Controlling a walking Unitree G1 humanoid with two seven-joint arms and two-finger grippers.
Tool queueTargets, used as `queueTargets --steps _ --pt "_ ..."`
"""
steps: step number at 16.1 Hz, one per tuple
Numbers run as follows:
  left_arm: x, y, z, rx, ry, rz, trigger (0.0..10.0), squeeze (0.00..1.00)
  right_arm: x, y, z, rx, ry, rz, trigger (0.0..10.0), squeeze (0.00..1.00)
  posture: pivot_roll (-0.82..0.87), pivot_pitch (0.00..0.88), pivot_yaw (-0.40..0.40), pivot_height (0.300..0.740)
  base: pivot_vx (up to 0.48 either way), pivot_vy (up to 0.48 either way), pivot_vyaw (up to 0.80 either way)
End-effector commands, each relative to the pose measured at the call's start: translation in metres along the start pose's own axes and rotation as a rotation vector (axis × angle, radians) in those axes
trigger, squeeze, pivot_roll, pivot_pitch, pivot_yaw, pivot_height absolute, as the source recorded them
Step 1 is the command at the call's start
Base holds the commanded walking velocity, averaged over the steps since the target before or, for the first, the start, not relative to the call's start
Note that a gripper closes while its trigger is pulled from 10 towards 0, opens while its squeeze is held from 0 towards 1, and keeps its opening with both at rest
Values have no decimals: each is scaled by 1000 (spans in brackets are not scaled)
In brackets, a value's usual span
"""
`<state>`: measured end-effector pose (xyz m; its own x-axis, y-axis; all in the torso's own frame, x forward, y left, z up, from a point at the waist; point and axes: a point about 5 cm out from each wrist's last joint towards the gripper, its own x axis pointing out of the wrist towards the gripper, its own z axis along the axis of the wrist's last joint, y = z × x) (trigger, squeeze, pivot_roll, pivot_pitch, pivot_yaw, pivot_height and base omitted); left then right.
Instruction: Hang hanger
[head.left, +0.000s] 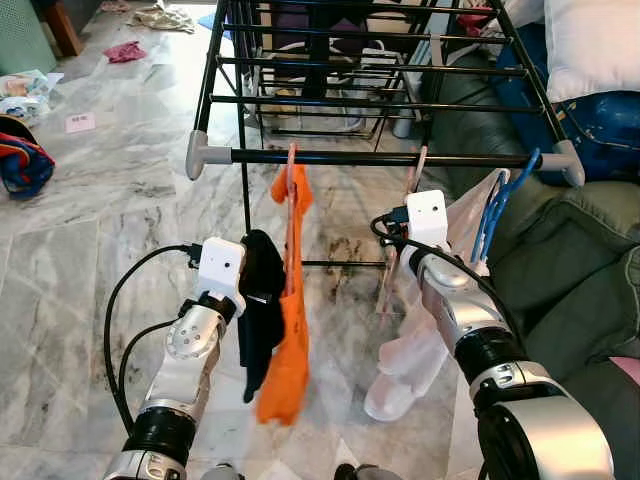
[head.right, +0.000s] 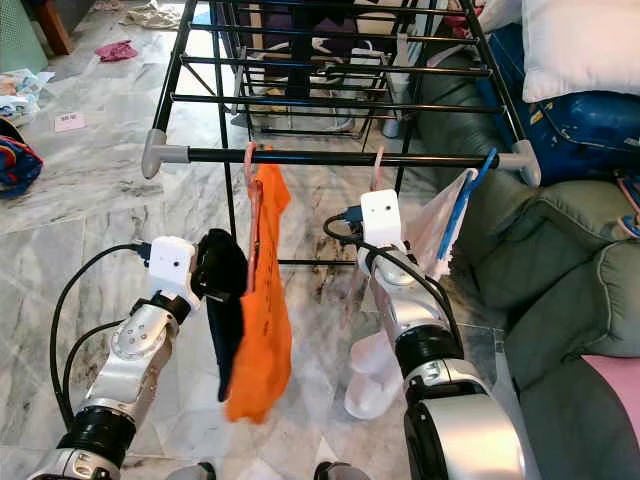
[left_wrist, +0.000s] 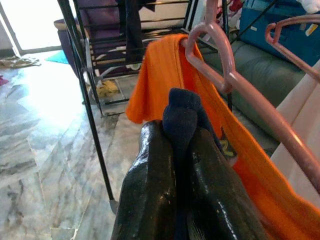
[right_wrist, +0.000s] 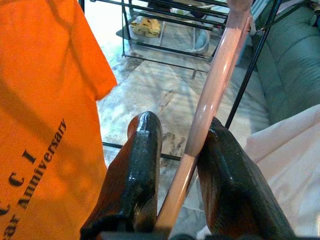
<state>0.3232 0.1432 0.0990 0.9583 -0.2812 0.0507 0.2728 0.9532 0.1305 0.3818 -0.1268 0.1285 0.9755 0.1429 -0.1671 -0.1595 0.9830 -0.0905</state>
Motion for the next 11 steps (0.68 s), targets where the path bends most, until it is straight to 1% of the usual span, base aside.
queueTargets --steps 1,2,3,7,8,9,10,11 --pt "1 -5 1 4 0 -12 10000 0 -3 -4 -8 5 22 -8 1608 0 44 179 -52 740 0 0 0" --pt "1 -7 0 2 3 -15 10000 0 -4 -5 -10 5 28 -9 4706 0 44 179 -52 740 0 0 0" --pt "1 -7 0 1 5 -16 10000 0 -4 -5 -10 5 29 -9 7059 0 44 179 -52 740 0 0 0" --pt "2 -7 0 1 6 -16 10000 0 -4 -5 -11 5 29 -9 7059 0 44 179 -52 740 0 0 0" --pt "3 -10 -1 -1 14 -20 10000 0 -7 4 -8 -47 -6 82 10000 0 39 177 -49 740 0 0 0" --pt "3 -10 -1 -1 17 -22 10000 0 -9 7 -9 -57 -17 112 10000 0 38 176 -49 740 0 0 0" --pt "4 -10 -1 -1 19 -21 10000 0 -11 9 -10 -83 -30 139 10000 1000 38 175 -49 740 0 0 0" --pt "4 -11 -1 -1 19 -20 10000 0 -13 8 -11 -89 -28 131 10000 1000 37 175 -48 740 0 0 0"
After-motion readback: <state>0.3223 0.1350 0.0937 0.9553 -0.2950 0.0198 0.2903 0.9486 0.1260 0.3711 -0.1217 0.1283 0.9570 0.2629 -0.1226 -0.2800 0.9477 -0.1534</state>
